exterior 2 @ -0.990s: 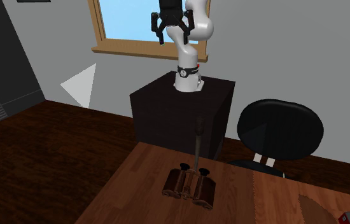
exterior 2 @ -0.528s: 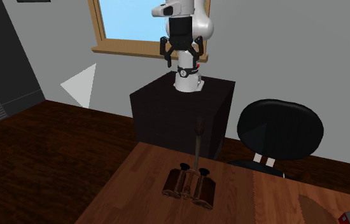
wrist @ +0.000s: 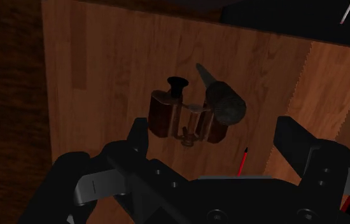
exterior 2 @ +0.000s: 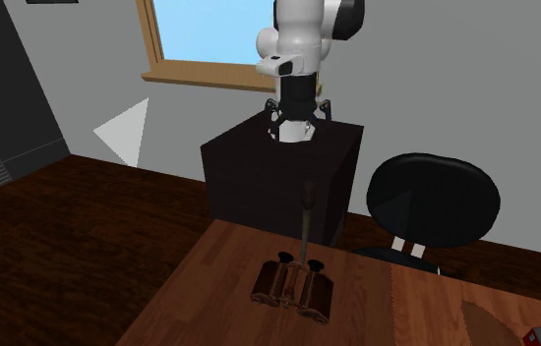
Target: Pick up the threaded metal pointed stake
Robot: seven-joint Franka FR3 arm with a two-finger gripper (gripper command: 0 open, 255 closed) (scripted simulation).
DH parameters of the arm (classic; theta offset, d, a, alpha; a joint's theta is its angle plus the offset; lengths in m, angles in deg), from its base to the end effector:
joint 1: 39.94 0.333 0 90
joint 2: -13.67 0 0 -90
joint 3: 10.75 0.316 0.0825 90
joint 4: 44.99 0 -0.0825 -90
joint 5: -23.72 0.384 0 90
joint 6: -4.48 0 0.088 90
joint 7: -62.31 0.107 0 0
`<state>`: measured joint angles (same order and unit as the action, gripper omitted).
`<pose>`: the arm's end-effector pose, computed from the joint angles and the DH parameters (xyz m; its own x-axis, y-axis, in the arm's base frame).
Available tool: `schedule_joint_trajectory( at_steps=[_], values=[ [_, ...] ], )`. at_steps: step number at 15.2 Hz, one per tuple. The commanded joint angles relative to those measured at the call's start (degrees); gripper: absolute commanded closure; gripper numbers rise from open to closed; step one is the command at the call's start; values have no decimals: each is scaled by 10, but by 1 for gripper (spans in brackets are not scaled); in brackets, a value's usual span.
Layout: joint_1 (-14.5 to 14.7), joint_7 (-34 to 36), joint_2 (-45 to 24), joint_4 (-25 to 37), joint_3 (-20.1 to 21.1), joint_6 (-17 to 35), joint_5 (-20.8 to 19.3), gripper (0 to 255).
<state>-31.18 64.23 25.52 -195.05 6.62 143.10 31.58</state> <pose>0.3801 0.1832 0.3177 0.9513 0.3084 -0.0014 0.3082 -0.9509 -0.0293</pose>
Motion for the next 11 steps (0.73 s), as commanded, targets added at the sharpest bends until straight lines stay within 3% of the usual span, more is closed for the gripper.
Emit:
schedule_joint_trajectory(
  at_steps=[1,5,11],
  values=[
    [2,16,-54,10,15,46,-19,0],
    [8,62,-153,39,31,114,-85,0],
    [15,89,-203,41,20,158,-123,0]
  ],
)
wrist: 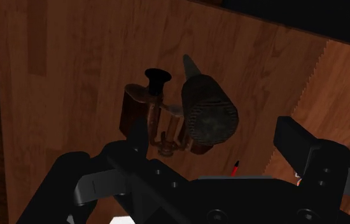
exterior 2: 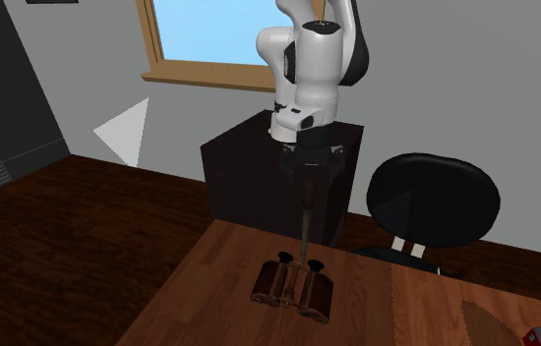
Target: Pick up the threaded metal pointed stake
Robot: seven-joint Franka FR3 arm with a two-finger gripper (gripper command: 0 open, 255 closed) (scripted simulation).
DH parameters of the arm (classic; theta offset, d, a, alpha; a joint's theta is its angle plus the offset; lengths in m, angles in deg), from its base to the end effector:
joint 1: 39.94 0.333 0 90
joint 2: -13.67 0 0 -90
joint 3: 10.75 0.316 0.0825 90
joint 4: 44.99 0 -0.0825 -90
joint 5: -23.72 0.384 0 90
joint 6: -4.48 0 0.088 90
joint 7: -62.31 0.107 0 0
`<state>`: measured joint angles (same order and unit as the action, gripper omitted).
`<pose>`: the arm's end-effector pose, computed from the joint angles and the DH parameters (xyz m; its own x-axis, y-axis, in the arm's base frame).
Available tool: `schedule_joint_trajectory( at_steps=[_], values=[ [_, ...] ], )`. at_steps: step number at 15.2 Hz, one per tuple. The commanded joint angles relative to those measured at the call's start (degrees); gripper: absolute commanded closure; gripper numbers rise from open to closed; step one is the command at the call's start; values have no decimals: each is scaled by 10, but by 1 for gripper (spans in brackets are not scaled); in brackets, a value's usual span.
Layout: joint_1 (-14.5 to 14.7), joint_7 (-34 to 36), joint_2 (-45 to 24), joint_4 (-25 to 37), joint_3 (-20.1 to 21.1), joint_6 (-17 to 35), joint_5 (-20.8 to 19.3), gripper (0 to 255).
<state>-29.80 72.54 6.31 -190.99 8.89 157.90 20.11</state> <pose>0.3941 0.2317 0.2262 0.9231 0.3844 0.0073 0.3845 -0.9230 -0.0159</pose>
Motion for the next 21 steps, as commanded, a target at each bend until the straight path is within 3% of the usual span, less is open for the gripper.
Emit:
schedule_joint_trajectory(
  at_steps=[1,4,5,14,21],
  values=[
    [3,11,-20,0,-5,18,-16,0],
    [6,19,-34,1,-11,31,-27,0],
    [6,19,-33,1,-10,30,-27,255],
    [6,19,-34,1,-11,31,-27,255],
    [-4,-14,27,0,8,-25,21,255]
  ],
)
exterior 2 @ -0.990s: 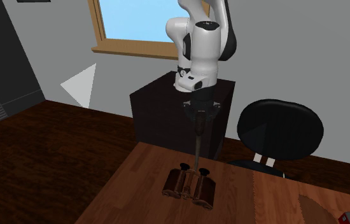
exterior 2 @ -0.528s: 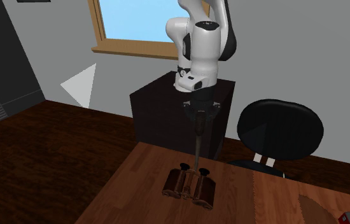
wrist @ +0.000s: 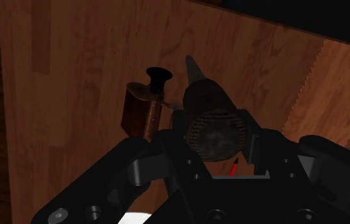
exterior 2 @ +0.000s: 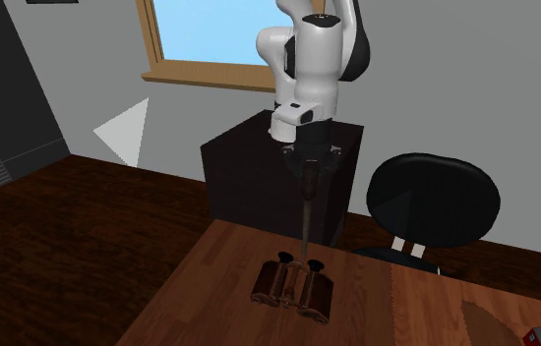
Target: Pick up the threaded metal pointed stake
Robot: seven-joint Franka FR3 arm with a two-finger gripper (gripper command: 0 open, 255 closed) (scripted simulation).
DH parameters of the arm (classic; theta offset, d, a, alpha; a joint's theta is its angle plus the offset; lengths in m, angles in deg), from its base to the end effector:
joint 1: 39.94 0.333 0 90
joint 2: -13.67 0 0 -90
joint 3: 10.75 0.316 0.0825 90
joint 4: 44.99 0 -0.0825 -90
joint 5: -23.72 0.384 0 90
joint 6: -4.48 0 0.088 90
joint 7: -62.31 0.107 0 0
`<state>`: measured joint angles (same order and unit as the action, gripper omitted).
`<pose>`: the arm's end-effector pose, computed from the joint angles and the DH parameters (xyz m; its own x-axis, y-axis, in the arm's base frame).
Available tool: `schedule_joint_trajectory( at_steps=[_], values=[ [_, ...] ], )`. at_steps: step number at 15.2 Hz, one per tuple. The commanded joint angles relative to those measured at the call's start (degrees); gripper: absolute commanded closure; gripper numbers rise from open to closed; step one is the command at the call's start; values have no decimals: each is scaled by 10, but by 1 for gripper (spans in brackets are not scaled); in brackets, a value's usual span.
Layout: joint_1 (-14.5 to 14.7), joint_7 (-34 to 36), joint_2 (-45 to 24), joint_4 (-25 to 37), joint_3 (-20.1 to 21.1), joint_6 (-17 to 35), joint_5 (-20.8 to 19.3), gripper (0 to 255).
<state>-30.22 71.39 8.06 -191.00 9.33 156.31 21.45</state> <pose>0.3948 0.2303 0.2369 0.9231 0.3845 0.0080 0.3846 -0.9229 -0.0160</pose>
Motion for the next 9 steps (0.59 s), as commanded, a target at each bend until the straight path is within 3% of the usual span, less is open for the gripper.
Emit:
schedule_joint_trajectory(
  at_steps=[1,9],
  values=[
    [0,-7,18,1,5,-18,13,255],
    [0,-32,75,9,8,-79,48,255]
  ],
)
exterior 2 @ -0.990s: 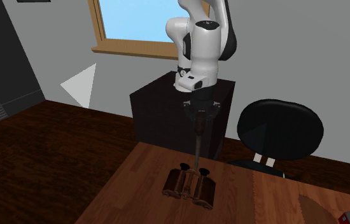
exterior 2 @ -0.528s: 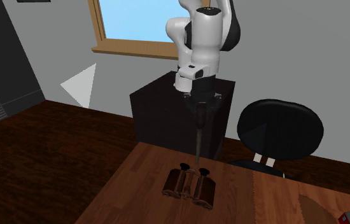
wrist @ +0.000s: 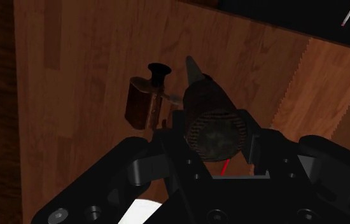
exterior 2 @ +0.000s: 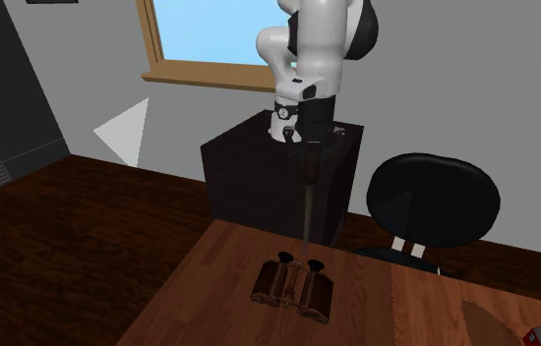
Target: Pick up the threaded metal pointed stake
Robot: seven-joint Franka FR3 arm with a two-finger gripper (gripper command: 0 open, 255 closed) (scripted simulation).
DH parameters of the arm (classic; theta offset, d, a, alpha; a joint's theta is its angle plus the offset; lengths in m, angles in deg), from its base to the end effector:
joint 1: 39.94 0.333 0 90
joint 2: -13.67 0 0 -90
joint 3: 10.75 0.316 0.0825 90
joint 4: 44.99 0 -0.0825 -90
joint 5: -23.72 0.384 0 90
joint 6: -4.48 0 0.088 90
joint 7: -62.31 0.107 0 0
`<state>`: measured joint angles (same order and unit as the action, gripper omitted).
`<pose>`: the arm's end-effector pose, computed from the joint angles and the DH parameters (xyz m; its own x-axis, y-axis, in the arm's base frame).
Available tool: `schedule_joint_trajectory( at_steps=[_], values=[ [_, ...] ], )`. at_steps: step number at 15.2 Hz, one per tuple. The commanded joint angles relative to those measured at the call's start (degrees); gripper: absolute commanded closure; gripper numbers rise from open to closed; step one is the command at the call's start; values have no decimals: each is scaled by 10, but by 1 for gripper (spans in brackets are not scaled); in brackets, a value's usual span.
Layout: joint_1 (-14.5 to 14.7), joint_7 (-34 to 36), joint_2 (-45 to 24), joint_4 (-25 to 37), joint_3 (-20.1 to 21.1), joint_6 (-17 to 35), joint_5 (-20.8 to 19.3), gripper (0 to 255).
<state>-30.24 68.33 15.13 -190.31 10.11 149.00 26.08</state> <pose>0.3937 0.2314 0.2828 0.9231 0.3846 0.0081 0.3846 -0.9229 -0.0161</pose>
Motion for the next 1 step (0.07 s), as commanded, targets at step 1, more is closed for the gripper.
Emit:
schedule_joint_trajectory(
  at_steps=[1],
  values=[
    [0,-1,4,2,0,-6,2,255]
  ],
)
